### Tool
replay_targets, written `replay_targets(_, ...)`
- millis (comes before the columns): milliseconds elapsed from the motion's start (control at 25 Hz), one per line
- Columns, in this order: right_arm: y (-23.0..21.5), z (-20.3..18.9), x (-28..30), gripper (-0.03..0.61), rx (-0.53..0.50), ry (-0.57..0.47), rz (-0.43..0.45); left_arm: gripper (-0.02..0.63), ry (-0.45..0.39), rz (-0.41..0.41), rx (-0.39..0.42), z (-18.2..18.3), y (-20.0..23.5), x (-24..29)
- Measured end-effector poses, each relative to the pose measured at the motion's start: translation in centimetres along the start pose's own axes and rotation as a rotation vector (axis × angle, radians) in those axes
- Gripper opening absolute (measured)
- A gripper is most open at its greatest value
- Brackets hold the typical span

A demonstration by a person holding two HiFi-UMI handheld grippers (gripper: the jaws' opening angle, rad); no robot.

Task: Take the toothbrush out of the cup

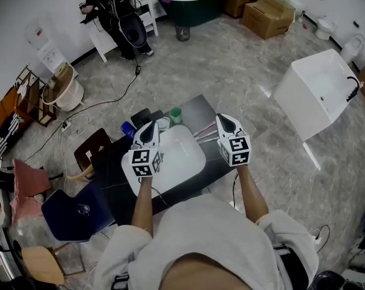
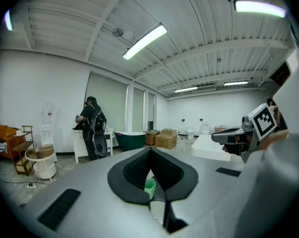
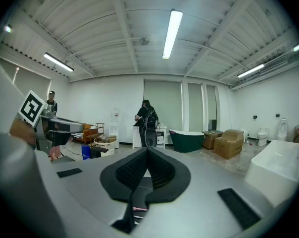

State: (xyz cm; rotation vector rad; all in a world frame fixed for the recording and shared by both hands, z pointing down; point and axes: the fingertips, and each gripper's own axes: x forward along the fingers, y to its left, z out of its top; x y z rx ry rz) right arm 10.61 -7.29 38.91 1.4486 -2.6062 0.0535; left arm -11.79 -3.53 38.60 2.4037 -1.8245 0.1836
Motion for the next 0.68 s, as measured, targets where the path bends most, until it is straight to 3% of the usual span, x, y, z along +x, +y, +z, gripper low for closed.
replay_targets(680,0.31,-0.39,0.48,0.012,-0.017,0.006,0.003,0.025,0.004,-0.009,0.006,-0.36,-0.04,0.28)
